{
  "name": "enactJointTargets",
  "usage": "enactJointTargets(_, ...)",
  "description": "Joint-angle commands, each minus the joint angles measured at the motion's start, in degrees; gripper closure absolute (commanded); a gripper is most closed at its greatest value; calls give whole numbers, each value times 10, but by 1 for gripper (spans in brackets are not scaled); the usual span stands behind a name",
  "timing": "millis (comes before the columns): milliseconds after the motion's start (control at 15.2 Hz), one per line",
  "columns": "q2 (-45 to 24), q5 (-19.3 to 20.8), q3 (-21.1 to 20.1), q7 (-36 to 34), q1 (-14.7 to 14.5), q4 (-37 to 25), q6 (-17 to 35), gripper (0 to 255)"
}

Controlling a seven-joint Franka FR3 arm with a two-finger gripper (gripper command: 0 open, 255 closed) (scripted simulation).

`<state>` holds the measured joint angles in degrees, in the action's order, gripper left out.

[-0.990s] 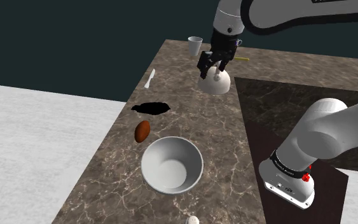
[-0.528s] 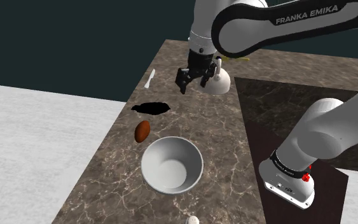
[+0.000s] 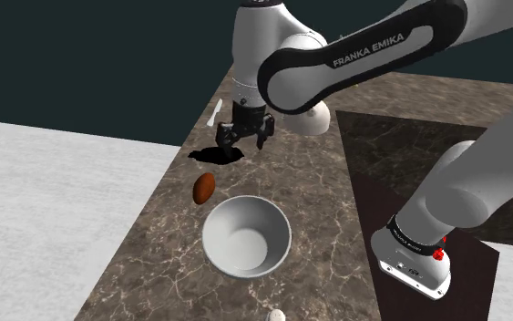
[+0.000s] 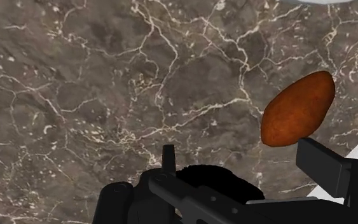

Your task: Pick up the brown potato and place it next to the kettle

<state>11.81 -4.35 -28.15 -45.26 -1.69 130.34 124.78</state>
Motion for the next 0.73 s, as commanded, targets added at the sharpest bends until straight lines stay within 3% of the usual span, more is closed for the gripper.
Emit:
enactJointTargets(0, -49, 16, -16, -38, 2, -25, 20, 0)
enactJointTargets(264, -145, 60, -36, -114, -6, -80, 47, 0)
enactJointTargets(528, -242, 109, -37, -187, -31, -148, 63, 0)
enactJointTargets(660, -249, 114, -34, -191, -34, -147, 70, 0)
